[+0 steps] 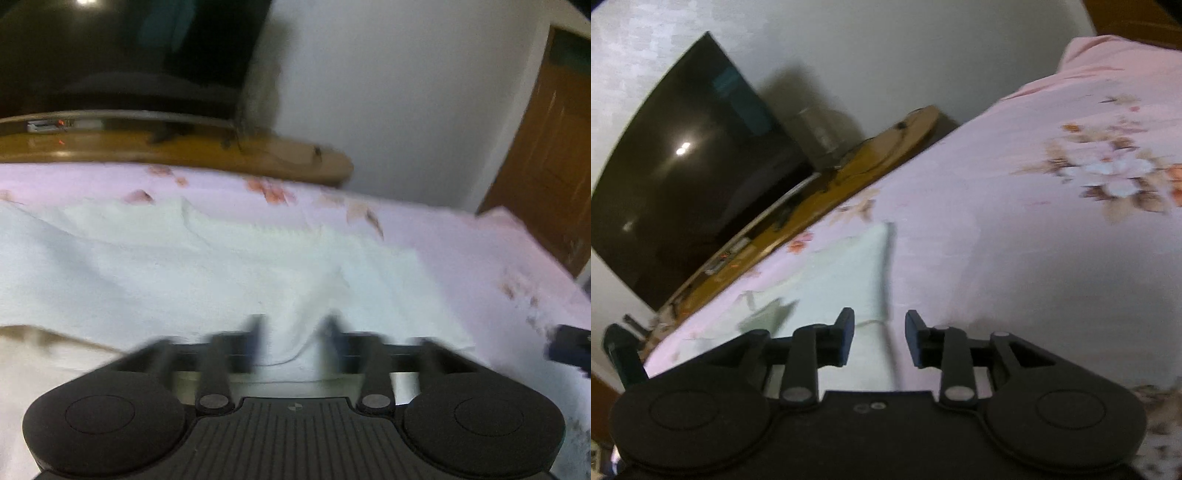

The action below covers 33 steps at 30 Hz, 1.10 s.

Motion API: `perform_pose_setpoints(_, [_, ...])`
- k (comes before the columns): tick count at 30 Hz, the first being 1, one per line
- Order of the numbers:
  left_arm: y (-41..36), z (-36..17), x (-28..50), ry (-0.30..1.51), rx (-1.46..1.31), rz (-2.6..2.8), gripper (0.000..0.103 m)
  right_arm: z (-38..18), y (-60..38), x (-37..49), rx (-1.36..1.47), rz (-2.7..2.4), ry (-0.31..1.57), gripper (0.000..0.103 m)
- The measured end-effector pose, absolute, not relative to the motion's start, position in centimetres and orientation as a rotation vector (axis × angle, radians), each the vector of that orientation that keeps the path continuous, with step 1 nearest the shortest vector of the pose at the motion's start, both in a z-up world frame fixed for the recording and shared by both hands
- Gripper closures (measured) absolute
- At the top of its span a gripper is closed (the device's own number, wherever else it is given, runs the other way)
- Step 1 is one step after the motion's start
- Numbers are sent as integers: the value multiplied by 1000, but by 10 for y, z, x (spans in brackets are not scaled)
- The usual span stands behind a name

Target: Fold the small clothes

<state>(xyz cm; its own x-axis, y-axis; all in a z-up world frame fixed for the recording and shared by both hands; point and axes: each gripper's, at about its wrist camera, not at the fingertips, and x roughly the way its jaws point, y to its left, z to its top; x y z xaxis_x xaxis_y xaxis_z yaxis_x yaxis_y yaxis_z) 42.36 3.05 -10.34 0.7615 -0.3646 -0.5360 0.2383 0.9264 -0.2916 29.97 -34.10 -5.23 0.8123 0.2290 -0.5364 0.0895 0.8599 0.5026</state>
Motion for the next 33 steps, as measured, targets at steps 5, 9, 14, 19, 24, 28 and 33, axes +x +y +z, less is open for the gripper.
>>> perform_pose_setpoints(5, [98, -95, 383, 572, -247, -227, 31, -56, -294, 337, 594, 204, 650, 72])
perform_pose_setpoints(9, [157, -101, 364, 580, -293, -70, 31, -75, -258, 371, 671, 265, 704, 73])
perform_pose_setpoints(14, [192, -116, 366, 653, -271, 9, 36, -110, -240, 407, 805, 244, 797, 79])
perform_pose_setpoints(19, [197, -124, 371, 659, -289, -24, 36, -125, -216, 421, 800, 214, 810, 84])
perform_pose_setpoints(24, [187, -124, 389, 653, -295, -70, 36, -111, -201, 424, 724, 207, 762, 96])
perform_pose_setpoints(28, [175, -124, 390, 649, -267, -63, 36, -90, -197, 417, 656, 251, 699, 97])
perform_pose_setpoints(33, [163, -123, 397, 658, -257, -43, 36, -59, -204, 405, 599, 286, 611, 97])
